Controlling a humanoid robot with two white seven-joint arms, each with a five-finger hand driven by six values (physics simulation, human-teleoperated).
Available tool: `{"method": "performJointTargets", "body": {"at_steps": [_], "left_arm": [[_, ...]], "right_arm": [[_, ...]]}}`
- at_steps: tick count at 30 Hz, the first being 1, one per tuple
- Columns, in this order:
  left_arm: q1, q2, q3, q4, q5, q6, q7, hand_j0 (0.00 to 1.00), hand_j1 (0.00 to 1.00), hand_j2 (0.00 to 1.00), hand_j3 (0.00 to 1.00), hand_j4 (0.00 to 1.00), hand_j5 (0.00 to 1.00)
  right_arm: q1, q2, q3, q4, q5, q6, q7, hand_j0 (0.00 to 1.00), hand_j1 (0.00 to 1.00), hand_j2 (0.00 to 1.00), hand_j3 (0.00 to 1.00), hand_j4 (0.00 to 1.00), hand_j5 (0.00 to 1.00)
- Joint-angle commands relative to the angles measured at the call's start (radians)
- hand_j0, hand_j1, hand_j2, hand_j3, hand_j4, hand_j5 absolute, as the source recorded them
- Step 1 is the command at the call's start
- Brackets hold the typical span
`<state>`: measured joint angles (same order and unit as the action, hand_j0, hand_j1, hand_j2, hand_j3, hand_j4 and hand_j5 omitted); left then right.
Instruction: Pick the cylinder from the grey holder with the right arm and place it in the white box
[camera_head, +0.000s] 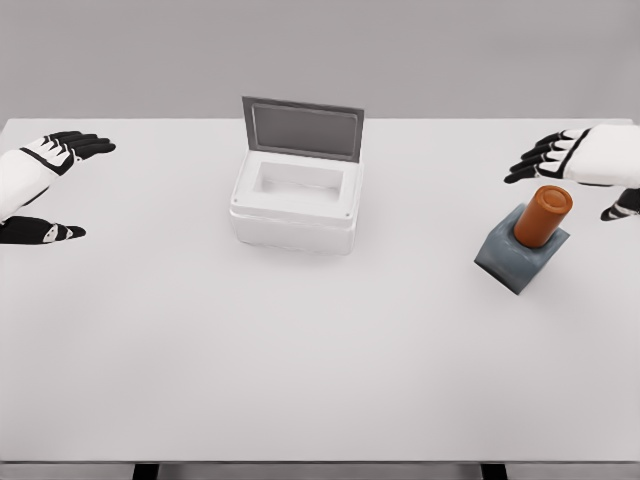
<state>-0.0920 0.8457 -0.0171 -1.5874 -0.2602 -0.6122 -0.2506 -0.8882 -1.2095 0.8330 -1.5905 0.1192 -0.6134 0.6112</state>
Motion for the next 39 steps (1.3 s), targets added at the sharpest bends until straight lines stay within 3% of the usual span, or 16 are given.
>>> {"method": "performJointTargets", "body": {"at_steps": [1, 16, 25, 35, 39], "left_arm": [[0.000, 0.001, 0.000, 0.001, 0.007, 0.001, 0.001, 1.00, 1.00, 1.00, 1.00, 1.00, 1.00], [0.000, -0.004, 0.000, 0.001, -0.002, 0.001, 0.001, 1.00, 1.00, 1.00, 1.00, 1.00, 1.00], [0.000, -0.005, 0.000, 0.001, -0.004, 0.001, 0.001, 1.00, 1.00, 1.00, 1.00, 1.00, 1.00], [0.000, -0.005, 0.000, 0.001, -0.004, 0.001, 0.001, 1.00, 1.00, 1.00, 1.00, 1.00, 1.00], [0.000, -0.005, 0.000, 0.001, -0.004, 0.001, 0.001, 1.00, 1.00, 1.00, 1.00, 1.00, 1.00]], "right_arm": [[0.000, 0.013, 0.024, 0.010, -0.004, 0.003, 0.000, 1.00, 1.00, 1.00, 1.00, 1.00, 1.00], [0.000, 0.056, 0.061, 0.102, 0.008, 0.003, 0.000, 0.98, 0.98, 0.98, 0.98, 0.98, 0.98], [0.000, 0.057, 0.071, 0.104, 0.008, 0.003, 0.000, 0.94, 0.94, 0.94, 0.94, 0.94, 0.94], [-0.002, 0.085, 0.074, 0.112, 0.027, 0.003, 0.000, 0.96, 0.96, 0.96, 0.96, 0.96, 0.96], [-0.002, 0.085, 0.075, 0.113, 0.030, 0.003, 0.000, 0.88, 0.88, 0.88, 0.88, 0.88, 0.88]]}}
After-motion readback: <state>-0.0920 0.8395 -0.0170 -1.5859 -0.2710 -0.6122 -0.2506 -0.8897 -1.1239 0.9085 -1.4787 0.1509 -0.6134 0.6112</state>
